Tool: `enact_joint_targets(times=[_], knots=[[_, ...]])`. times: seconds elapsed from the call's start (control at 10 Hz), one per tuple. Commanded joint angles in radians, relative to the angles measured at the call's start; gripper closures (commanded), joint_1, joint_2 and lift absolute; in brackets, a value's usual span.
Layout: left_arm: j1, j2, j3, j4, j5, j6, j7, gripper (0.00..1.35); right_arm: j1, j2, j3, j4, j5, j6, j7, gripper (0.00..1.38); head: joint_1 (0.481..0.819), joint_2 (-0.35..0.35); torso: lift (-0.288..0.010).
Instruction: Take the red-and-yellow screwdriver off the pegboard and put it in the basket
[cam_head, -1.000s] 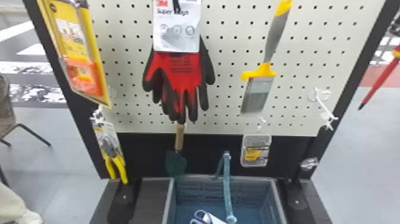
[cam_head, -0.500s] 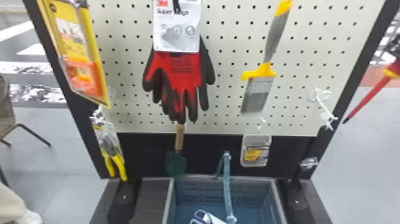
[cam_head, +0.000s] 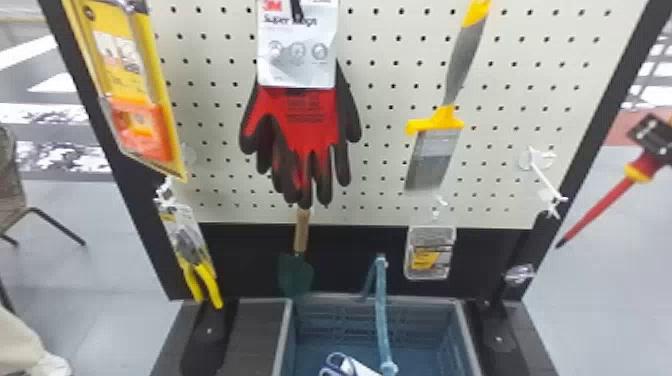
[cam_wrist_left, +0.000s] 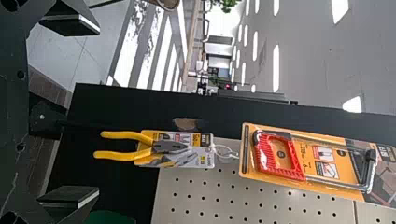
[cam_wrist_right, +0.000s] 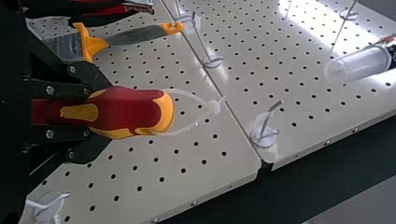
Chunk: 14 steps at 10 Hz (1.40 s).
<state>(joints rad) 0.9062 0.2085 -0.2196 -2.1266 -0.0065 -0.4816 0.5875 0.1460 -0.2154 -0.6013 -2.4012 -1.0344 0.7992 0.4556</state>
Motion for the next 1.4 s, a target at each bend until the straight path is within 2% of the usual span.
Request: enact_joint_targets(times=[0.0, 0.1, 0.5, 0.7, 1.0, 1.3], knots=[[0.001, 0.002, 0.002, 0.000, 0.002, 0.000, 0.000, 0.10, 0.065, 0.057, 0.000, 0.017, 0.007, -0.025, 0.000, 1.13, 0.549, 0.000, -0.100], [0.001, 0.003, 0.000, 0.000, 0.002, 0.000, 0.000, 0.10, 0.091, 0.090, 0.003, 0.046, 0.017, -0.032, 0.000, 1.13, 0.549, 0.000, -0.100], [-0.004, 0.014, -0.001, 0.000, 0.006, 0.001, 0.000, 0.10, 0.157, 0.146, 0.060, 0.115, 0.028, -0.098, 0.005, 1.13, 0.549, 0.000, -0.100], [-0.001, 0.014, -0.001, 0.000, 0.008, 0.001, 0.000, 0.10, 0.166, 0.156, 0.077, 0.134, 0.039, -0.124, 0.005, 1.14, 0.549, 0.000, -0.100], [-0.006, 0.015, -0.001, 0.000, 0.008, 0.001, 0.000, 0.10, 0.203, 0.191, 0.117, 0.188, 0.033, -0.206, 0.003, 1.14, 0.549, 0.000, -0.100], [-0.006, 0.014, -0.001, 0.000, 0.008, 0.000, 0.000, 0.10, 0.215, 0.211, 0.153, 0.247, 0.010, -0.247, -0.006, 1.14, 0.549, 0.000, -0.100]])
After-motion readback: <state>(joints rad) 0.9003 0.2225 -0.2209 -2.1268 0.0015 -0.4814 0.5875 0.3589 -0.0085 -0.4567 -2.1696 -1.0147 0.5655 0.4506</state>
